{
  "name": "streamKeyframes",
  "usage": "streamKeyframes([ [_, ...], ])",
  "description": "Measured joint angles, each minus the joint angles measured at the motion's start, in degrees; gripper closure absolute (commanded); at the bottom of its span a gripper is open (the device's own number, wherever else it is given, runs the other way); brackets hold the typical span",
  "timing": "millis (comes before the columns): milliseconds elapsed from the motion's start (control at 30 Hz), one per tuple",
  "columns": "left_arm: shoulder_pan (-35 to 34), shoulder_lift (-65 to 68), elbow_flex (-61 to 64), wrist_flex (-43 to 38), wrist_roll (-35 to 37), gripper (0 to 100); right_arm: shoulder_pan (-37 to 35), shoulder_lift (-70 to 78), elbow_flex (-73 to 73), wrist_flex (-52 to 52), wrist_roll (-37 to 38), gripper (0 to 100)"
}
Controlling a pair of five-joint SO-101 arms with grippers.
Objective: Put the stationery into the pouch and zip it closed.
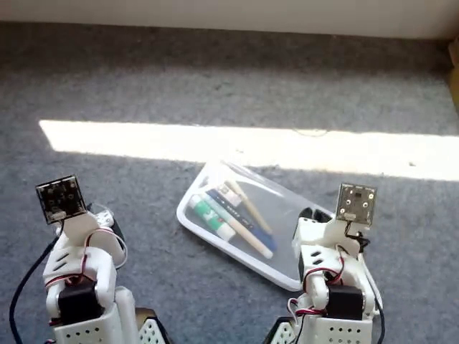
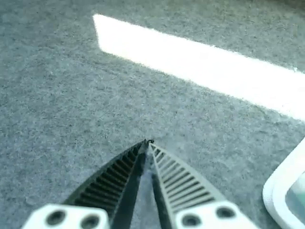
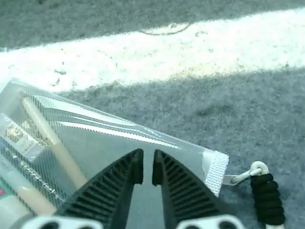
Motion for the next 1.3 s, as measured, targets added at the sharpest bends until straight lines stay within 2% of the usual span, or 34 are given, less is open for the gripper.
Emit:
streamKeyframes([
  [233, 4.5, 0.6, 7.8, 0.0, -11.7, 98, 6.4, -0.2, 1.9, 0.0, 0.0, 98.8],
  [367, 4.7, 0.3, 9.7, 0.0, -15.1, 98, 11.4, -0.1, 4.8, 0.0, 0.0, 98.8],
  [600, 4.8, 0.5, 12.4, -2.5, -15.6, 98, 20.0, 0.0, 6.3, 0.0, 0.0, 98.8],
  [867, 4.8, 0.5, 12.4, -3.3, -15.6, 99, 24.4, 0.0, 6.4, 0.0, 0.0, 98.8],
  [1000, 4.8, 0.5, 12.4, -3.3, -15.6, 99, 23.9, 0.1, 6.4, 0.0, 0.0, 98.8],
  [1300, 4.8, 0.5, 12.4, -3.3, -15.6, 99, 14.1, -0.4, 6.4, 8.4, -0.1, 98.8],
])
